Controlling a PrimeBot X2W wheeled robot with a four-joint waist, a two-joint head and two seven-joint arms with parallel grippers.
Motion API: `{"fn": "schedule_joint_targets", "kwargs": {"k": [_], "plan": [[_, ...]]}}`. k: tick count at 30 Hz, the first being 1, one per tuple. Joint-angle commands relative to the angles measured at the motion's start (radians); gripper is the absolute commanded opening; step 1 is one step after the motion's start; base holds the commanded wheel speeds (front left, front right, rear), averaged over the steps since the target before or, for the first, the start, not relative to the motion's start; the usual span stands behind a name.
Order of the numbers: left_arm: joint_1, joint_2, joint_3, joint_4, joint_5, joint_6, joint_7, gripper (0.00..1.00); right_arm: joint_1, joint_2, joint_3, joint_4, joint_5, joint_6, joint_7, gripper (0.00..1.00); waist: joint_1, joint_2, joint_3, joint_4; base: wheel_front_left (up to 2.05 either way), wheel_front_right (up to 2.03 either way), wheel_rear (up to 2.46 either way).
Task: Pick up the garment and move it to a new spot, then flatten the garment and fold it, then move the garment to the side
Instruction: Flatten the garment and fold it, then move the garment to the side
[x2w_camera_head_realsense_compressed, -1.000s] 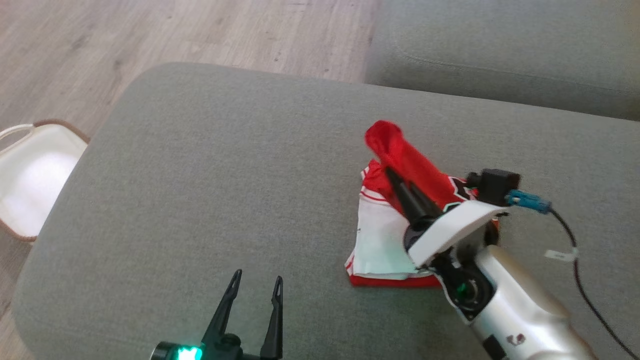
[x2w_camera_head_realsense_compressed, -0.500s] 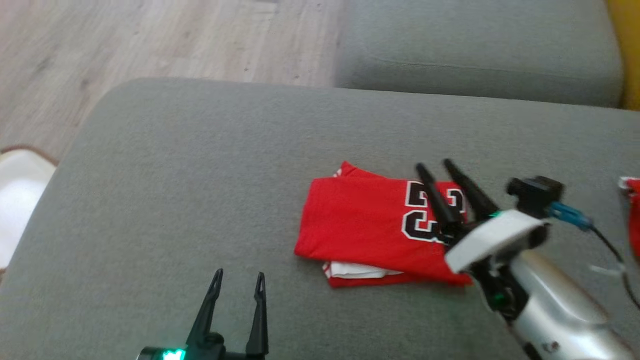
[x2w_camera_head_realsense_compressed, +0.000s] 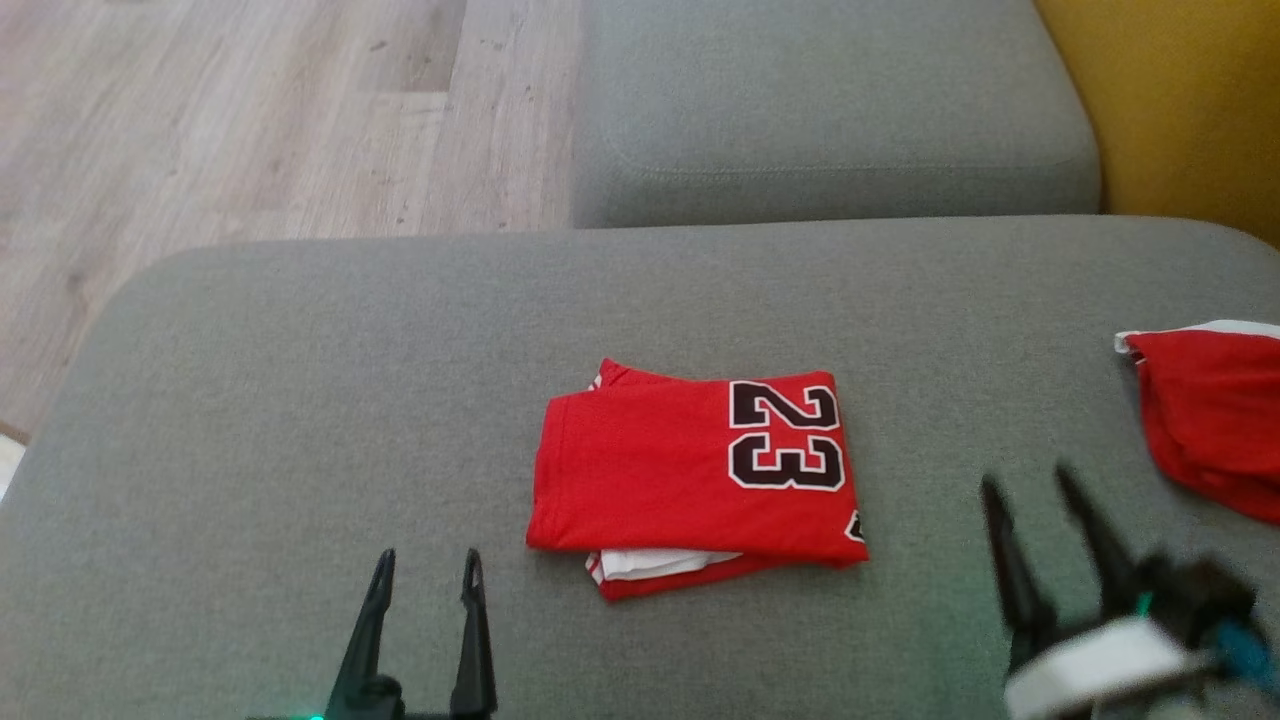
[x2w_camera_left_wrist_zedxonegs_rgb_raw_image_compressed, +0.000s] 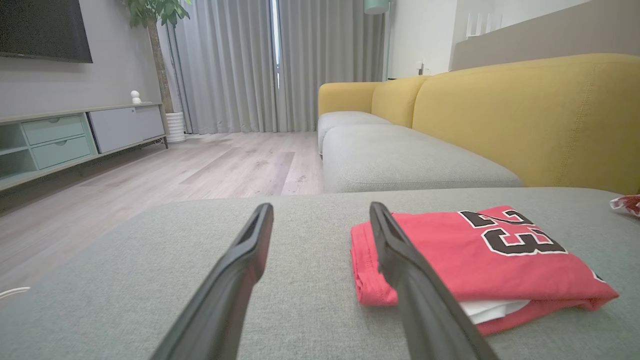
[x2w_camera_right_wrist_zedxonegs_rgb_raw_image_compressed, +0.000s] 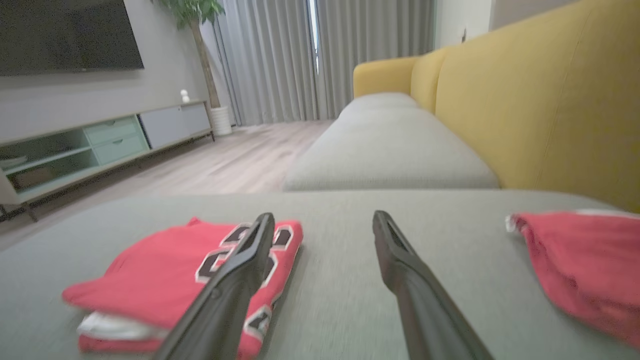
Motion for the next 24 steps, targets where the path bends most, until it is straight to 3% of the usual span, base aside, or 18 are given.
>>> {"fn": "schedule_joint_targets", "kwargs": {"k": [1,9,24], "plan": [[-0.022,-0.013,0.041,-0.035,-0.004,-0.002,-0.01,1.0,0.006,0.005,0.002,-0.042,-0.028,0.007,-0.011,1.0,0.0001,-0.0001,-0.008,-0.009,0.0,0.0,0.0],[0.007,-0.018,0.067,-0.028,0.001,-0.019,-0.01,1.0,0.089,0.071,-0.016,-0.06,-0.095,0.007,-0.011,1.0,0.0001,-0.0001,-0.025,-0.037,0.0,0.0,0.0],[0.018,-0.024,0.076,-0.021,0.007,-0.032,-0.01,1.0,0.078,0.077,-0.034,-0.056,-0.119,0.007,-0.011,1.0,0.0001,-0.0001,-0.032,-0.039,0.0,0.0,0.0]]}}
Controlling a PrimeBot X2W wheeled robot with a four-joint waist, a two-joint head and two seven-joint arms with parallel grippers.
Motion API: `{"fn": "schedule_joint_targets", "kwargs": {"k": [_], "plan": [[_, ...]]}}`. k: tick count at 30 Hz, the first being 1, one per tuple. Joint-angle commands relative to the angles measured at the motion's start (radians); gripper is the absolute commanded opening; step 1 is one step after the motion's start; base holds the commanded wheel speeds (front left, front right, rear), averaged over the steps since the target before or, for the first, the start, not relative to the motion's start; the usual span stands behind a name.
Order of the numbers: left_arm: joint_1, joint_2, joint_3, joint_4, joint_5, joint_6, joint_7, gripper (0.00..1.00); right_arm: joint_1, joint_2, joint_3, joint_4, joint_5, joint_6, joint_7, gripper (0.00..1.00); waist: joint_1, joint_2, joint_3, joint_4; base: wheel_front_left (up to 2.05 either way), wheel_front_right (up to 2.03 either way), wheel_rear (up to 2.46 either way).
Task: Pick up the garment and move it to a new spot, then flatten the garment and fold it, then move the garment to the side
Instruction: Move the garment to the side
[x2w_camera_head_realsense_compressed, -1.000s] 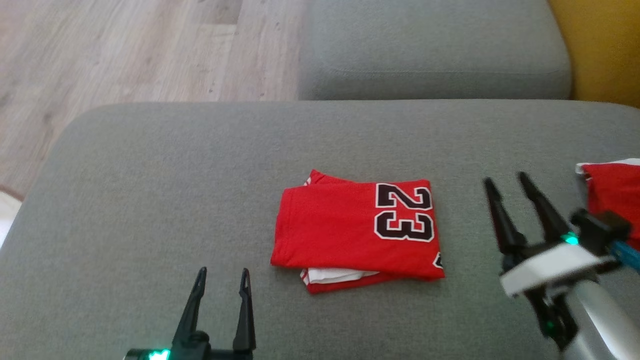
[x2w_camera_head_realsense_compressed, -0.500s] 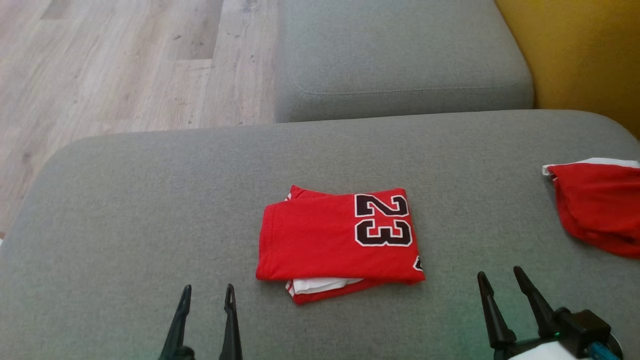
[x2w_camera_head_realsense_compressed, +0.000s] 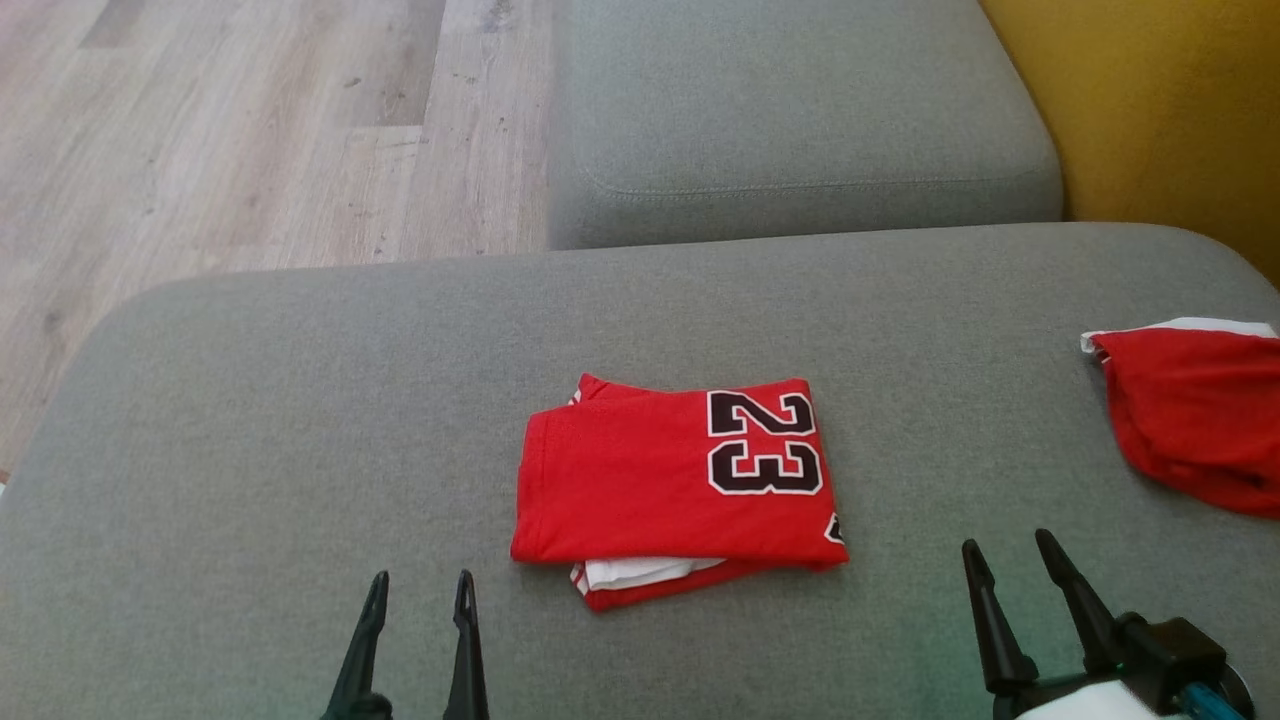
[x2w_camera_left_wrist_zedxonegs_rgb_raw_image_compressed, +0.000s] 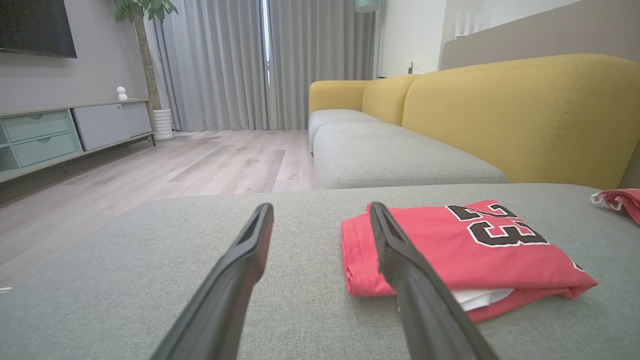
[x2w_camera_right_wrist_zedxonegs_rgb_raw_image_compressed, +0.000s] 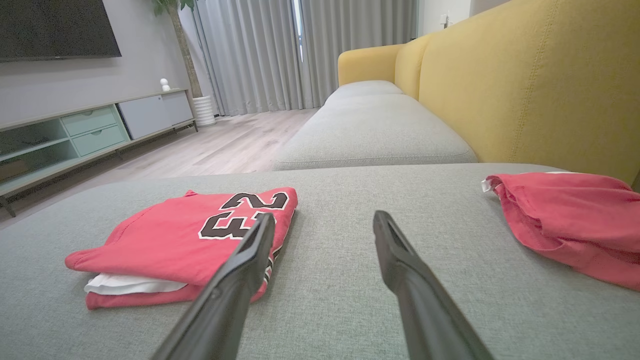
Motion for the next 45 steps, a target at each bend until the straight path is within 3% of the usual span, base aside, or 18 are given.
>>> {"fn": "schedule_joint_targets", "kwargs": {"k": [1,14,27,32,38,45], "plan": [[-0.019,-0.014,0.038,-0.027,0.006,-0.005,-0.01,1.0,-0.049,-0.01,0.011,-0.028,-0.009,0.007,-0.011,1.0,0.0,-0.0001,-0.002,-0.001,0.0,0.0,0.0],[-0.01,-0.015,0.039,-0.021,0.013,-0.014,-0.01,1.0,-0.041,-0.003,0.003,-0.021,-0.019,0.007,-0.011,1.0,0.0,-0.0001,-0.011,0.0,0.0,0.0,0.0],[-0.04,-0.016,-0.006,-0.025,0.021,-0.011,-0.01,1.0,-0.122,-0.024,0.043,0.052,0.015,0.007,-0.011,1.0,0.0,-0.0001,0.095,0.039,0.0,0.0,0.0],[-0.058,-0.016,-0.02,-0.026,0.023,-0.004,-0.01,1.0,-0.198,-0.031,0.094,0.152,0.099,0.007,-0.007,1.0,0.0,-0.0001,0.136,0.054,0.0,0.0,0.0],[-0.111,-0.016,-0.049,-0.017,0.024,0.008,-0.01,1.0,-0.408,-0.031,0.185,0.316,0.322,0.007,0.099,1.0,0.0,-0.0001,0.197,0.079,0.0,0.0,0.0],[-0.148,-0.016,-0.075,-0.012,0.011,0.03,-0.01,1.0,-0.533,-0.025,0.281,0.473,0.514,0.007,0.247,1.0,0.0,-0.0001,0.22,0.107,0.0,0.0,0.0]]}}
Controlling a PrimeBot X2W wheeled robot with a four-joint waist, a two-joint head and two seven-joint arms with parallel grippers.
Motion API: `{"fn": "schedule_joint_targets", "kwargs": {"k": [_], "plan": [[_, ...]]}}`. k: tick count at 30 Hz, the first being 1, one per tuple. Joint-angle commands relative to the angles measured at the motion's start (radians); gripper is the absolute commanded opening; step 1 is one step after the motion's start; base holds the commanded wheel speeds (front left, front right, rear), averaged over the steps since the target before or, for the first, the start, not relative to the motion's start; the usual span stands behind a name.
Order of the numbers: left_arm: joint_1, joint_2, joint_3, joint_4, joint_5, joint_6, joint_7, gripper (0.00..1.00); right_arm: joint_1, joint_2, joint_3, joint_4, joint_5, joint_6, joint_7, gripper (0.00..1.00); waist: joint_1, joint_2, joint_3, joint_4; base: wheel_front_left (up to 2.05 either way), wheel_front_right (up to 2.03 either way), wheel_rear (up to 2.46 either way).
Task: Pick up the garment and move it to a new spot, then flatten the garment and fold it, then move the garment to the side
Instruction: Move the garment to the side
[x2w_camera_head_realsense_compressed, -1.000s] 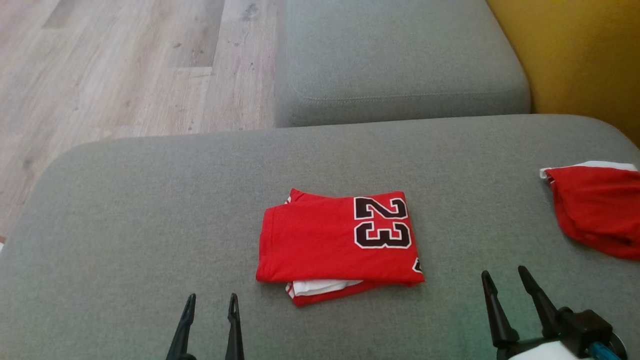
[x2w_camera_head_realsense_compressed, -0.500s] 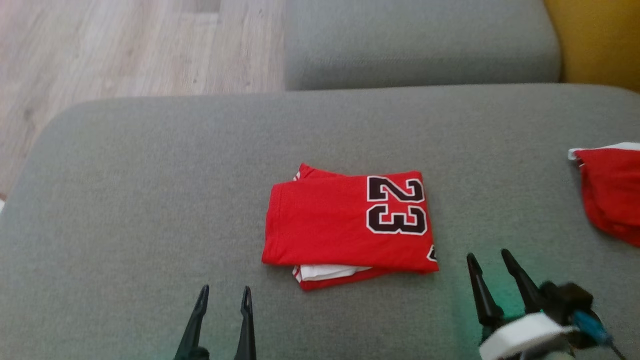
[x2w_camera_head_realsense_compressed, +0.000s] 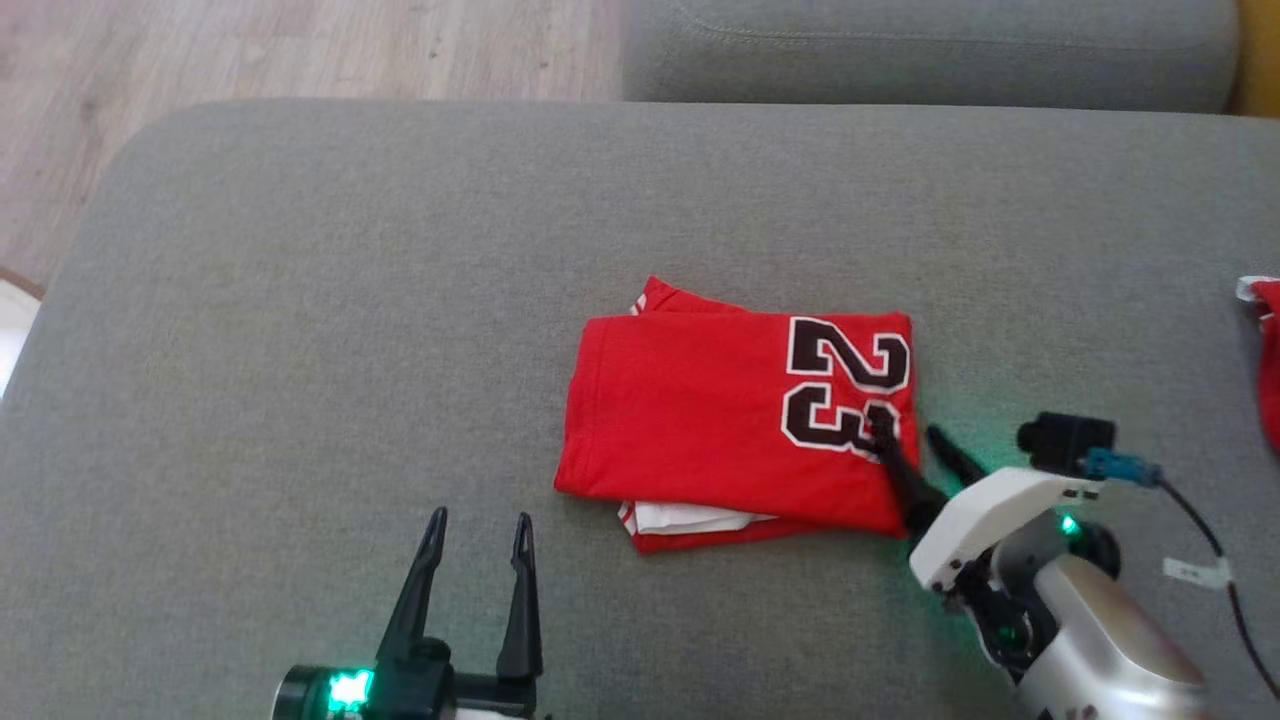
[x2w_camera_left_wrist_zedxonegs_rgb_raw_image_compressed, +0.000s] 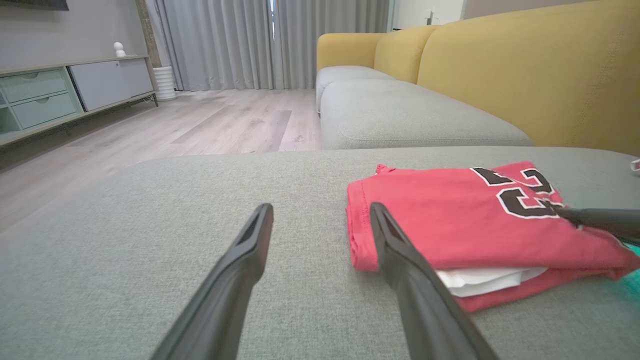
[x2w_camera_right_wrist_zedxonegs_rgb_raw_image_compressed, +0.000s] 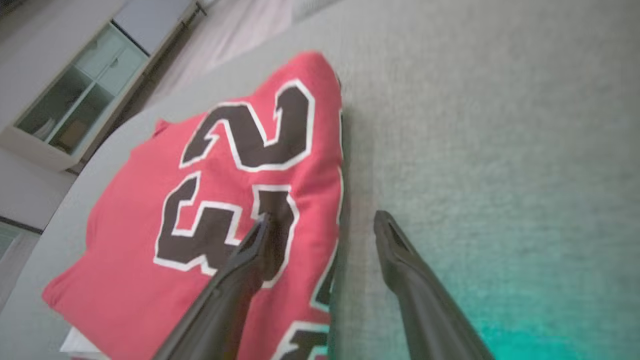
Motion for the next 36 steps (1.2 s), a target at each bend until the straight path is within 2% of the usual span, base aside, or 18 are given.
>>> {"fn": "schedule_joint_targets", "kwargs": {"k": [1,2,3,4,7,10,17,23,28,29,33,34,35,36], "plan": [[-0.042,-0.008,0.02,-0.026,-0.002,0.011,-0.01,1.0,-0.028,-0.004,0.044,0.003,0.032,0.007,0.03,1.0,-0.0002,0.0,0.004,0.008,0.0,0.0,0.0],[-0.044,-0.008,0.017,-0.026,-0.004,0.013,-0.01,1.0,-0.036,-0.005,0.059,0.013,0.051,0.007,0.04,0.54,-0.0002,0.0,0.005,0.01,0.0,0.0,0.0],[-0.045,-0.008,0.013,-0.026,-0.006,0.015,-0.01,1.0,-0.042,-0.007,0.071,0.018,0.071,0.007,0.043,0.02,-0.0002,0.0,0.005,0.012,0.0,0.0,0.0],[-0.046,-0.008,0.011,-0.027,-0.008,0.018,-0.01,1.0,-0.046,-0.01,0.082,0.016,0.091,0.007,0.04,0.0,-0.0002,0.0,0.006,0.012,0.0,0.0,0.0],[-0.047,-0.008,0.016,-0.039,-0.017,0.03,-0.01,1.0,-0.058,-0.04,0.116,0.0,0.125,0.007,0.01,0.0,-0.0002,0.0,0.011,-0.005,0.0,0.0,0.0],[-0.049,-0.008,0.018,-0.055,-0.03,0.031,-0.01,1.0,-0.066,-0.099,0.15,-0.023,0.127,0.007,-0.03,0.0,-0.0002,0.0,0.017,-0.037,0.0,0.0,0.0],[-0.075,-0.008,0.024,-0.099,-0.064,0.009,-0.01,1.0,-0.115,-0.322,0.186,-0.08,0.078,0.007,-0.087,0.0,-0.0002,0.0,0.062,-0.141,0.0,0.0,0.0],[-0.112,-0.008,0.044,-0.145,-0.091,-0.017,-0.01,1.0,-0.196,-0.512,0.168,-0.112,0.043,0.007,-0.07,0.0,-0.0002,0.0,0.106,-0.211,0.0,0.0,0.0],[-0.138,-0.008,0.046,-0.134,-0.069,-0.021,-0.01,1.0,-0.256,-0.655,0.141,-0.126,0.033,0.007,-0.041,0.0,-0.0002,0.0,0.136,-0.231,0.0,0.0,0.0],[-0.138,-0.008,0.046,-0.134,-0.069,-0.021,-0.01,1.0,-0.256,-0.655,0.141,-0.126,0.033,0.007,-0.041,0.0,-0.0002,0.0,0.136,-0.231,0.0,0.0,0.0],[-0.15,-0.008,0.043,-0.129,-0.061,-0.023,-0.01,1.0,-0.283,-0.747,0.118,-0.121,0.024,0.007,-0.027,0.0,-0.0002,0.0,0.15,-0.229,0.0,0.0,0.0],[-0.152,-0.008,0.041,-0.127,-0.06,-0.024,-0.01,1.0,-0.286,-0.761,0.112,-0.119,0.022,0.007,-0.024,0.6,-0.0002,0.0,0.151,-0.226,0.0,0.0,0.0],[-0.155,-0.008,0.04,-0.125,-0.059,-0.025,-0.01,1.0,-0.288,-0.77,0.105,-0.12,0.016,0.007,-0.025,1.0,-0.0002,0.0,0.151,-0.222,0.0,0.0,0.0],[-0.156,-0.008,0.039,-0.125,-0.058,-0.024,-0.01,1.0,-0.288,-0.773,0.098,-0.122,0.009,0.007,-0.031,1.0,-0.0002,0.0,0.148,-0.217,0.0,0.0,0.0]]}}
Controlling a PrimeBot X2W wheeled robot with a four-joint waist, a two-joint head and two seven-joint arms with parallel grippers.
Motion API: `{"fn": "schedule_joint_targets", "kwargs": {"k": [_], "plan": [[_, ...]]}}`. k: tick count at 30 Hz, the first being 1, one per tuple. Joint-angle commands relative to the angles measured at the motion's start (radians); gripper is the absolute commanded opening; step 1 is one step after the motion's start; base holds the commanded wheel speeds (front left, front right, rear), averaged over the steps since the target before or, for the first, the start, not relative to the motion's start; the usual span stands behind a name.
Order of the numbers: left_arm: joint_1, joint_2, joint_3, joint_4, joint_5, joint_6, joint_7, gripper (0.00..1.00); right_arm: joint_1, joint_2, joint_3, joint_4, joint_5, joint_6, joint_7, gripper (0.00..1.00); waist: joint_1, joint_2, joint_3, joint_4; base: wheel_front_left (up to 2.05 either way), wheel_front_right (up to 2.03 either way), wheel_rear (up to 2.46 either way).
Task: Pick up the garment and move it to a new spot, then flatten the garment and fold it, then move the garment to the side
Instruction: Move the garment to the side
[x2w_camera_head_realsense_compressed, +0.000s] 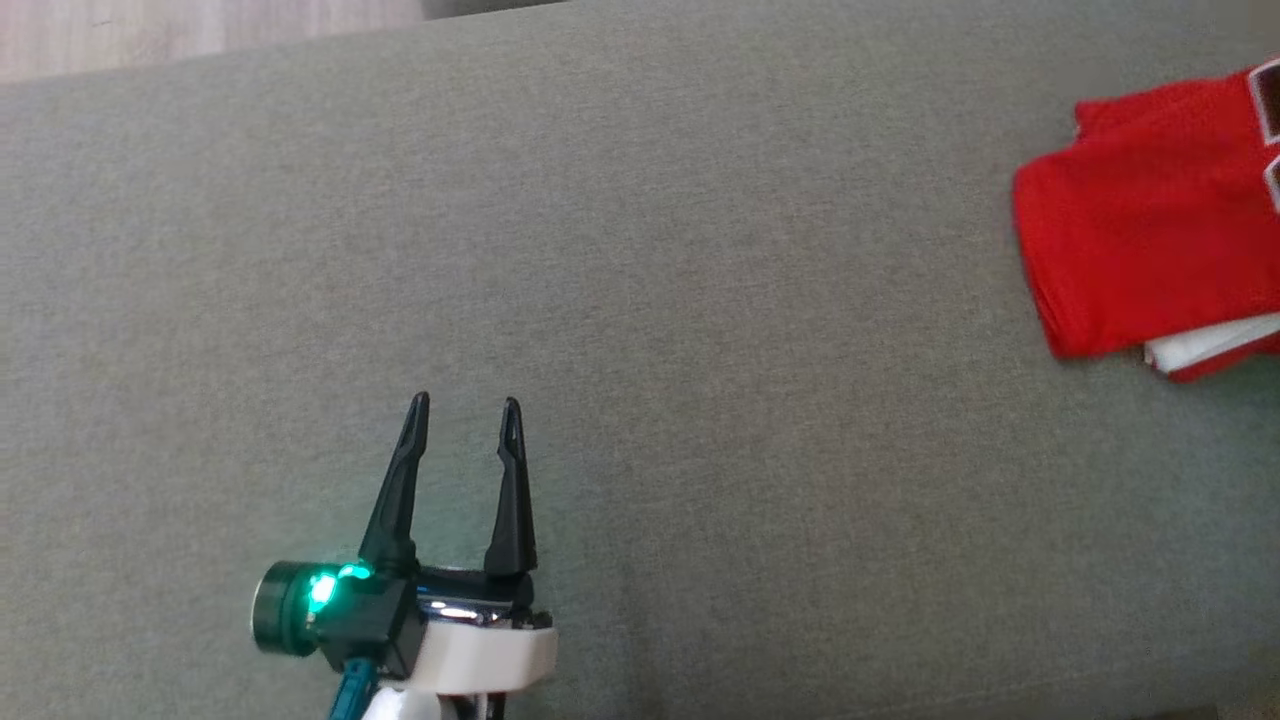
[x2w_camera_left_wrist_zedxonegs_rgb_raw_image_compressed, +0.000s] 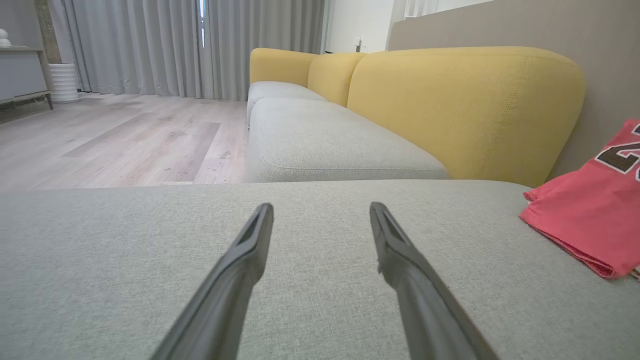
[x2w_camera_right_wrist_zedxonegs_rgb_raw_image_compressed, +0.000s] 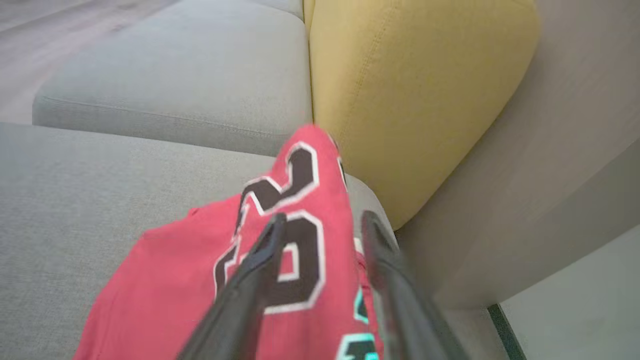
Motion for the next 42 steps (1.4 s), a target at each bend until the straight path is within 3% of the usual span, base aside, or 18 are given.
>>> {"fn": "schedule_joint_targets", "kwargs": {"k": [1,7,16,19,27,33,42], "plan": [[-0.027,-0.007,0.033,-0.025,0.009,0.0,-0.006,1.0,0.003,-0.041,-0.004,-0.021,-0.008,0.007,-0.013,1.0,-0.0001,0.0,-0.007,0.007,0.0,0.0,0.0],[-0.017,-0.007,0.026,-0.034,-0.003,-0.001,-0.006,1.0,0.106,0.101,-0.017,-0.055,-0.04,0.007,-0.042,1.0,-0.0001,0.0,-0.075,0.055,0.0,0.0,0.0],[0.06,-0.007,0.047,-0.016,-0.007,-0.01,-0.006,1.0,0.304,0.42,0.004,-0.067,-0.129,0.007,-0.19,1.0,-0.0001,0.0,-0.211,0.121,0.0,0.0,0.0],[0.088,-0.007,0.053,-0.01,-0.009,-0.023,-0.006,1.0,0.361,0.509,-0.032,-0.069,-0.191,0.007,-0.22,1.0,-0.0001,0.0,-0.255,0.141,0.0,0.0,0.0],[0.149,-0.007,0.09,-0.03,-0.01,-0.034,-0.006,1.0,0.624,0.718,-0.299,-0.409,-0.455,0.007,-0.225,1.0,-0.0001,0.0,-0.311,0.135,0.0,0.0,0.0],[0.195,-0.007,0.112,-0.05,0.001,-0.043,-0.006,1.0,0.76,0.759,-0.341,-0.516,-0.527,0.007,-0.225,1.0,-0.0001,0.0,-0.329,0.116,0.0,0.0,0.0],[0.22,-0.007,0.121,-0.058,-0.006,-0.051,-0.006,1.0,0.789,0.763,-0.351,-0.533,-0.542,0.007,-0.225,1.0,-0.0001,0.0,-0.338,0.109,0.0,0.0,0.0]]}}
